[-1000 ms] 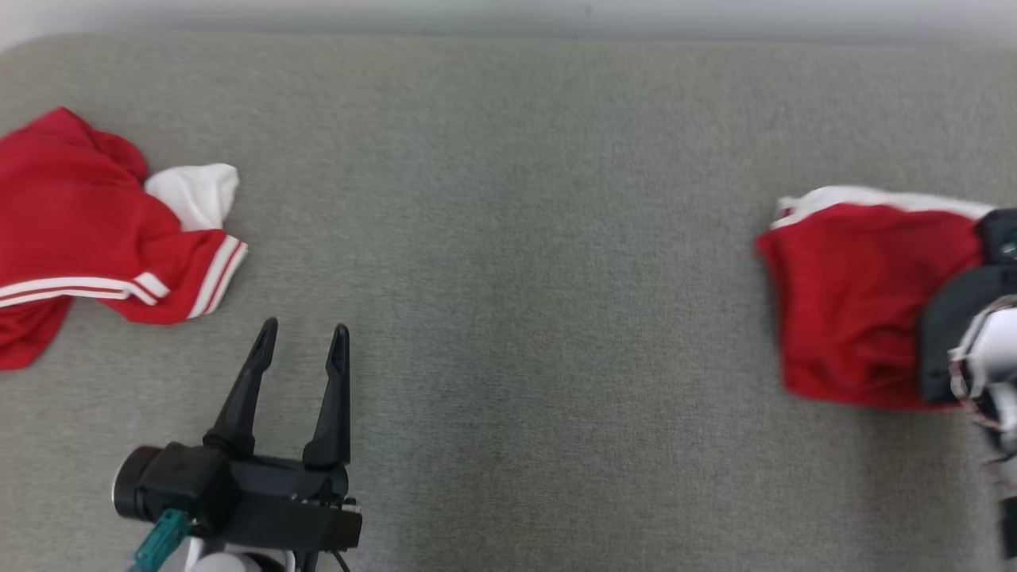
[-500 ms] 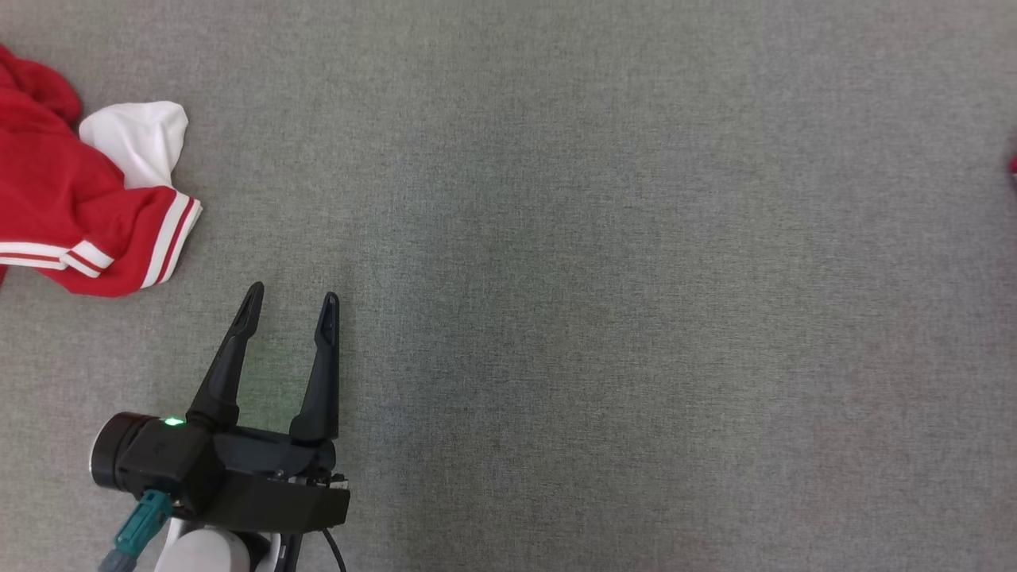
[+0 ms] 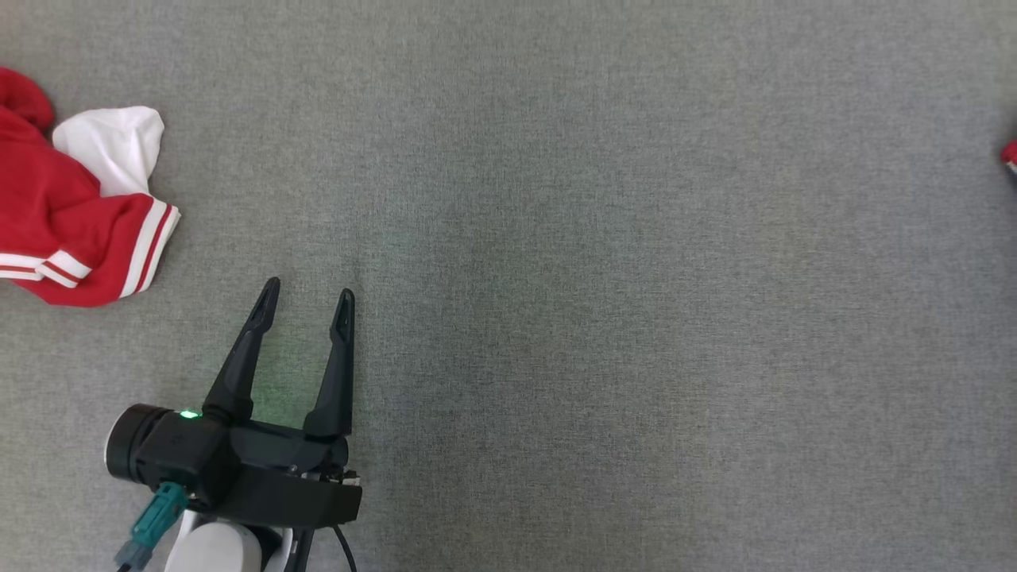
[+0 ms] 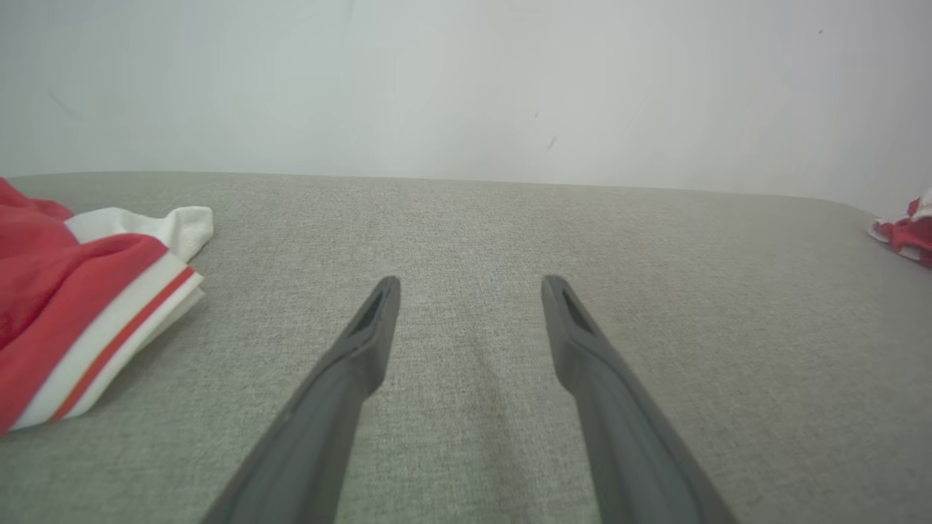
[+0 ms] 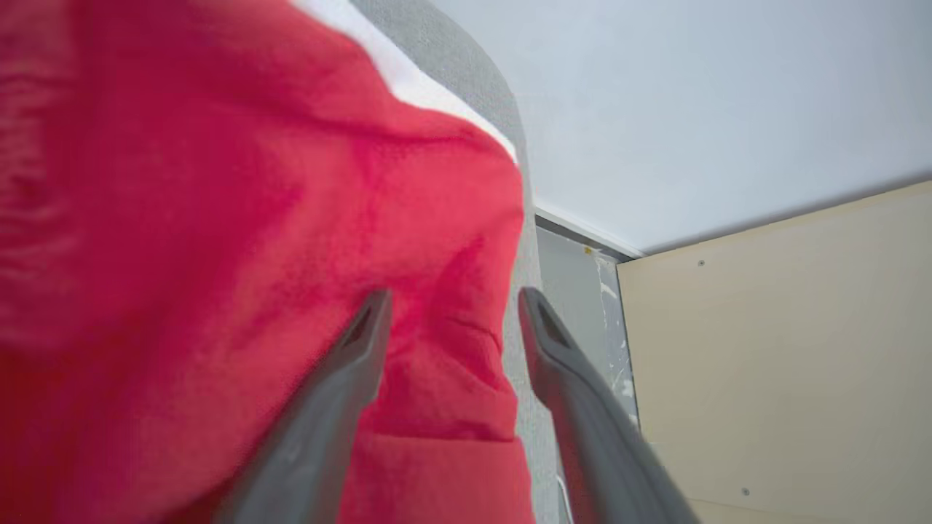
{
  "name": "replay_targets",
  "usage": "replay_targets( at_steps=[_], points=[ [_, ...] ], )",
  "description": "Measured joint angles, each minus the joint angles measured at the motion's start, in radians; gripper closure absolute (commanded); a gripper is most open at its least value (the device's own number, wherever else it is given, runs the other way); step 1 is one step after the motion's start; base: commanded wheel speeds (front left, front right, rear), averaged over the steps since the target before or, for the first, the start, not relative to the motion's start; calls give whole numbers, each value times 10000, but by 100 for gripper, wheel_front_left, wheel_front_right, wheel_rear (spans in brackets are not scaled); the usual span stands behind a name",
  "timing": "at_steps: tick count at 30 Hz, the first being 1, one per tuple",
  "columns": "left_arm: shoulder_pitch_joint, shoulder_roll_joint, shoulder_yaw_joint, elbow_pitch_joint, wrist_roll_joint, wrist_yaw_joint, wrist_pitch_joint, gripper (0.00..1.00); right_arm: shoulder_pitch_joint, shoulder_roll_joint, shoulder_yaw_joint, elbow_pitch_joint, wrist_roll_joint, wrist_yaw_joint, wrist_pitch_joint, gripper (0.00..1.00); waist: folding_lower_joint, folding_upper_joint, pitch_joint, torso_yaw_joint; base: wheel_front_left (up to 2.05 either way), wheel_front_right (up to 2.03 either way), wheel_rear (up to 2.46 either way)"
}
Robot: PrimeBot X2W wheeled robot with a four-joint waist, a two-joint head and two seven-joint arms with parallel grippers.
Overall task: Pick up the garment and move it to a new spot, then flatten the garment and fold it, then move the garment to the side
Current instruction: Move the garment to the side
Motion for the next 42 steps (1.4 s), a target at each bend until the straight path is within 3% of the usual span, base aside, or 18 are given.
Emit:
replay_targets(
  at_steps=[9, 18, 26, 34, 42],
  points=[
    [194, -88, -92, 184, -102, 0, 0, 0, 742, 1444, -1354, -848, -79, -2, 56, 0, -1, -1, -850, 1, 0, 0, 0],
    [958, -347, 100, 472, -113, 0, 0, 0, 2911, 3417, -614, -2807, 970, -2, -1151, 0, -2, -2, -2295, 84, 0, 0, 0],
    [1716, -504, 696, 355, -31, 4, 0, 0, 5018, 5411, -163, -4863, 2571, -2, -2721, 0, -4, -3, -3631, 105, 0, 0, 0],
    [2095, -656, 1007, 529, 190, 4, 0, 0, 5950, 5940, 102, -4878, 3480, -2, -3942, 0, -3, -3, -4576, 69, 0, 0, 0],
    [2355, -746, 1244, 1104, 267, 4, 0, 0, 6161, 5979, 823, -3962, 3810, -2, -3856, 0, -3, -3, -4970, 14, 0, 0, 0]
  ],
)
